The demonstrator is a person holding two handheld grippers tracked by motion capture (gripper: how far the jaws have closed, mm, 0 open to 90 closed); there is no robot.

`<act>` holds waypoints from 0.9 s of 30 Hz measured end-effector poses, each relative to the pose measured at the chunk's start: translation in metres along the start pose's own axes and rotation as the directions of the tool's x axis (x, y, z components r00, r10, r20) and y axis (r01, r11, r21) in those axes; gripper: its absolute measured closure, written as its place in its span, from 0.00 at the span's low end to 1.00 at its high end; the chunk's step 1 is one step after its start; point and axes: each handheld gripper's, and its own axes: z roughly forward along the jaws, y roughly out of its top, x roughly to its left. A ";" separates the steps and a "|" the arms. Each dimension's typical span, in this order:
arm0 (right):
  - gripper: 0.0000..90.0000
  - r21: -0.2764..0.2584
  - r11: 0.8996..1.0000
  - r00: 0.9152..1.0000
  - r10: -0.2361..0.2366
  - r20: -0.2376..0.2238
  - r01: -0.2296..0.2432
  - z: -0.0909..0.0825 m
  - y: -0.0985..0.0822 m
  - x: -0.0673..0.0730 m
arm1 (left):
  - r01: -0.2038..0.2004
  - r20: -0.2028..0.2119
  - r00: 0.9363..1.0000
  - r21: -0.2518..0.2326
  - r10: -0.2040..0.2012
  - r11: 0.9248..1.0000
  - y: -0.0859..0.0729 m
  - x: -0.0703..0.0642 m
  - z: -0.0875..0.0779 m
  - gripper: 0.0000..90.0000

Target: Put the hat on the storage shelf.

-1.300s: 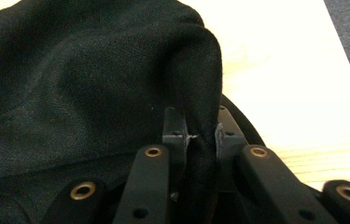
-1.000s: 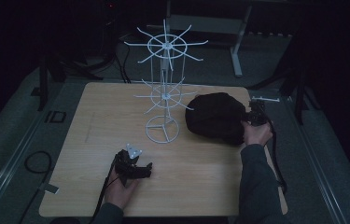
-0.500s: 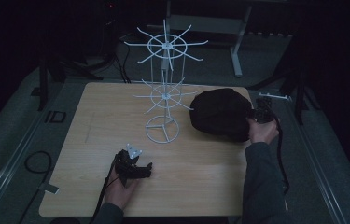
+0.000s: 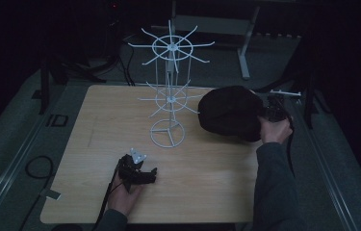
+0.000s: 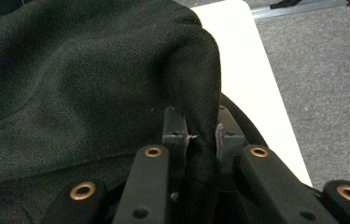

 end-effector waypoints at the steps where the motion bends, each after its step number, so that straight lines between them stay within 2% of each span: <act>1: 0.88 -0.001 1.000 1.000 -0.003 0.000 0.003 -0.001 0.001 0.000 | 0.000 0.000 1.000 0.000 0.000 1.000 0.000 0.000 0.000 0.10; 18: 0.88 -0.011 0.999 1.000 -0.030 0.002 0.030 -0.014 0.019 0.003 | 0.001 0.000 1.000 -0.001 -0.001 1.000 0.000 0.000 0.000 0.10; 27: 0.88 -0.020 0.999 0.999 -0.030 0.011 0.031 -0.024 0.029 0.000 | 0.001 0.000 1.000 0.000 -0.001 1.000 0.000 0.000 0.000 0.10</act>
